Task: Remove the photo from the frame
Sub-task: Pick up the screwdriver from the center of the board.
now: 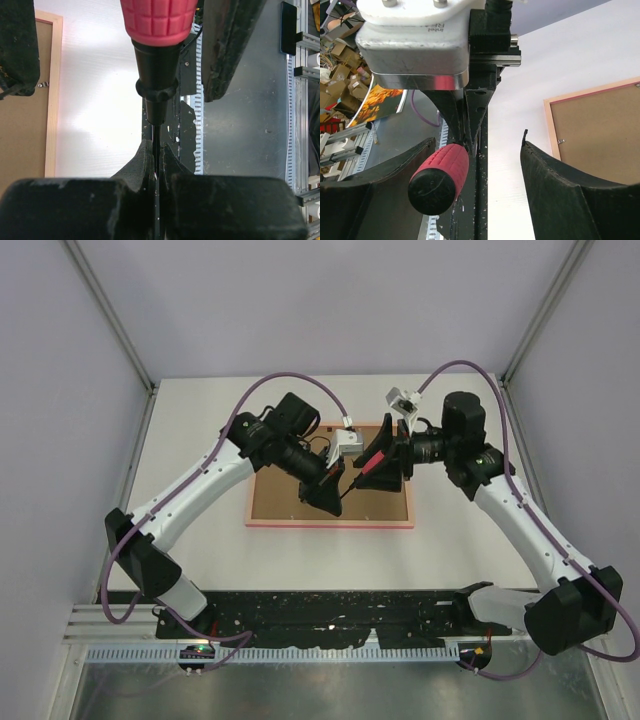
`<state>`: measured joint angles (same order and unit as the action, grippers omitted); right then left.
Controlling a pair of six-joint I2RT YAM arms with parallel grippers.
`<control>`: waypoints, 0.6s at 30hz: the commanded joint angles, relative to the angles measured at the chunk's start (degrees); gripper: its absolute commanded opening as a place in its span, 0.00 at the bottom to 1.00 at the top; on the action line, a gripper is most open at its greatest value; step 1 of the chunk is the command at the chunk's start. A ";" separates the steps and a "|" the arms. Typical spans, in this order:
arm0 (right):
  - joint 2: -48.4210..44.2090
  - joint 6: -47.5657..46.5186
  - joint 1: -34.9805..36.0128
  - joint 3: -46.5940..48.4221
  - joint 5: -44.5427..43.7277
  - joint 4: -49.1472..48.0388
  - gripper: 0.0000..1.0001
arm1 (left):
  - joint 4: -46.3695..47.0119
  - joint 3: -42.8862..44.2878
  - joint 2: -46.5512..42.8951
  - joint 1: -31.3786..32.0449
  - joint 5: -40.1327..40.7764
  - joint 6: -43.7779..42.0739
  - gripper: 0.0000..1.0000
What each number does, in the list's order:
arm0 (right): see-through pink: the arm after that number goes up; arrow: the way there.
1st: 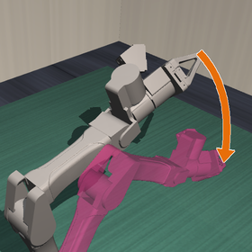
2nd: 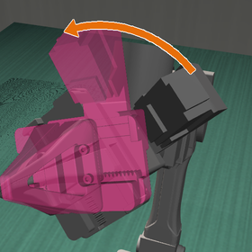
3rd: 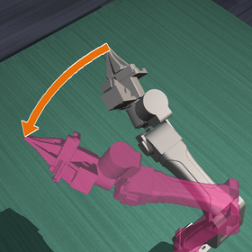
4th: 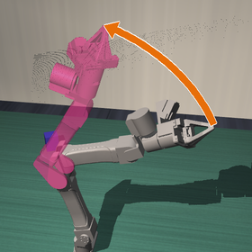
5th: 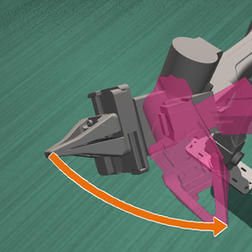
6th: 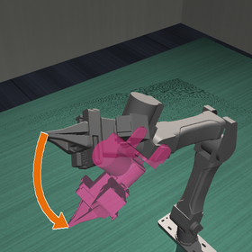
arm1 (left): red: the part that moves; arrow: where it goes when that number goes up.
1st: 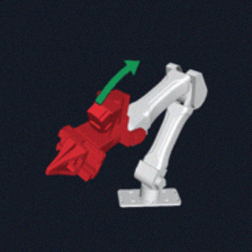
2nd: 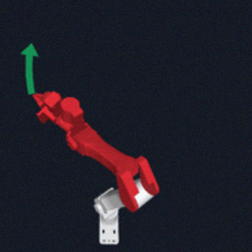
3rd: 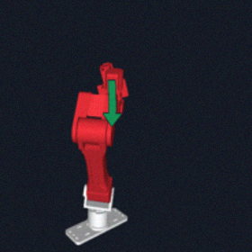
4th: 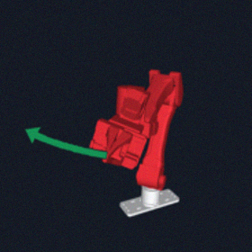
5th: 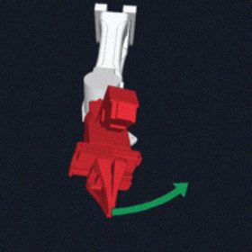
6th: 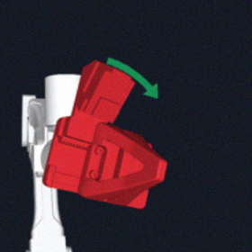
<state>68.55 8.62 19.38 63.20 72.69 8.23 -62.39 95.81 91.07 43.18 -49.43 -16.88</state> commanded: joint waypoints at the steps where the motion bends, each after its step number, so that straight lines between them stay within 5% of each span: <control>1: 0.18 0.26 0.22 0.09 1.23 -2.69 0.73 | 2.01 0.25 -1.16 0.24 -0.76 0.36 0.00; 18: 2.02 -0.10 3.12 -0.01 1.23 -3.22 0.40 | 1.57 1.40 0.95 0.24 -0.84 0.45 0.00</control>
<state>70.43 8.93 22.06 62.81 73.65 7.07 -62.39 95.81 92.07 43.11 -49.01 -16.47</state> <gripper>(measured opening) 0.426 0.036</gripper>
